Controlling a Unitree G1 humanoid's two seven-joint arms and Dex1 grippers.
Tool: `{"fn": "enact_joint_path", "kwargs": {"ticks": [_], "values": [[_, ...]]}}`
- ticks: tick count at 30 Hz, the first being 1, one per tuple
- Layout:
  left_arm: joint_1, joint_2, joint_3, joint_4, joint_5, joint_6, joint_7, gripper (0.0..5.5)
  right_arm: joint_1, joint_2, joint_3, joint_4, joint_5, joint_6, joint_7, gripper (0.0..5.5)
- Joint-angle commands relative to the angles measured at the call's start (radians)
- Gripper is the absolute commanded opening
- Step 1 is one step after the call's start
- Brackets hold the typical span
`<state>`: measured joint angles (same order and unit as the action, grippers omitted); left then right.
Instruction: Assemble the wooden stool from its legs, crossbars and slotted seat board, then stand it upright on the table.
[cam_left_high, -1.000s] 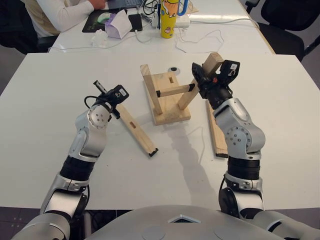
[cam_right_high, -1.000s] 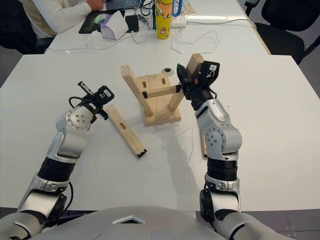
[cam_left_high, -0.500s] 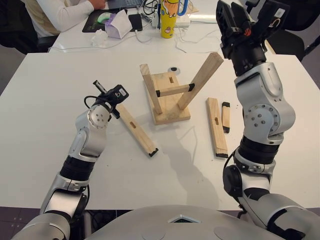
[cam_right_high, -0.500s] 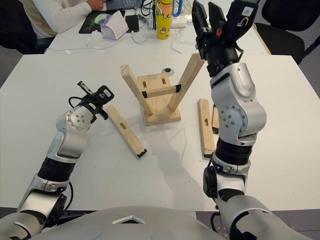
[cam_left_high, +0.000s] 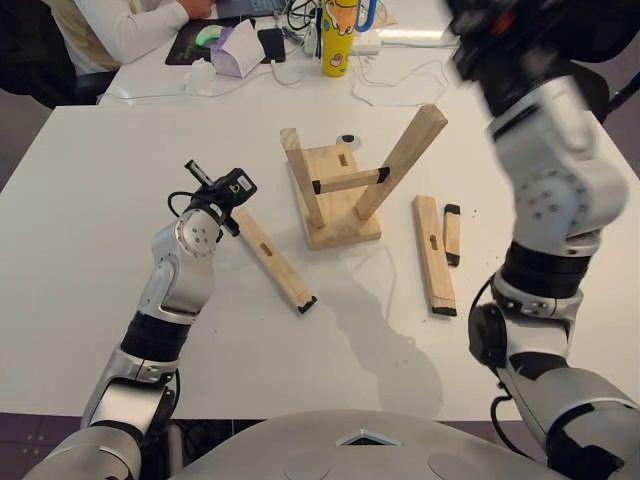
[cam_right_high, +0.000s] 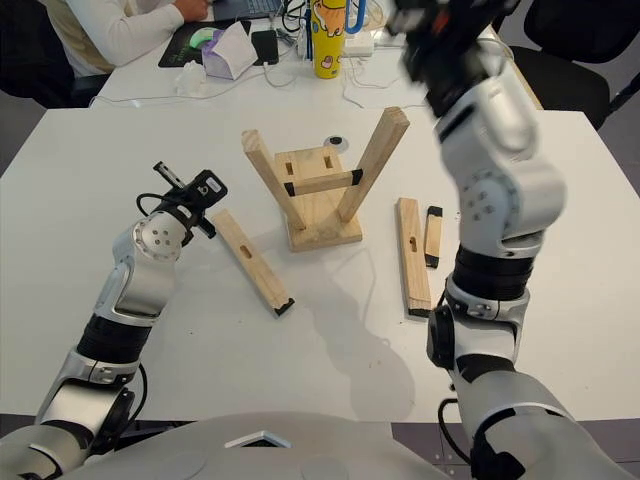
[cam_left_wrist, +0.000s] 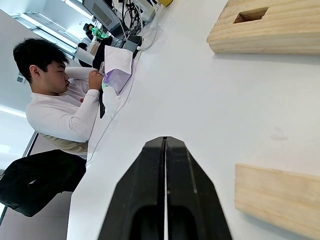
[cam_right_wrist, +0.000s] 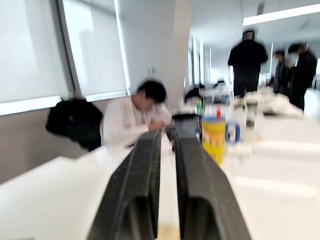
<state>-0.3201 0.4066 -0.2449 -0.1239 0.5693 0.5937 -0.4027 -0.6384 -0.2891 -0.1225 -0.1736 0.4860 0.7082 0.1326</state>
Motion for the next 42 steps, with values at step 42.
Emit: {"fn": "enact_joint_path", "kwargs": {"ticks": [42], "values": [[-0.021,0.048,0.047,0.029,-0.029,-0.006,0.019,0.00,0.257,-0.429,0.138,-0.220,0.435,0.122,0.948,0.01]]}}
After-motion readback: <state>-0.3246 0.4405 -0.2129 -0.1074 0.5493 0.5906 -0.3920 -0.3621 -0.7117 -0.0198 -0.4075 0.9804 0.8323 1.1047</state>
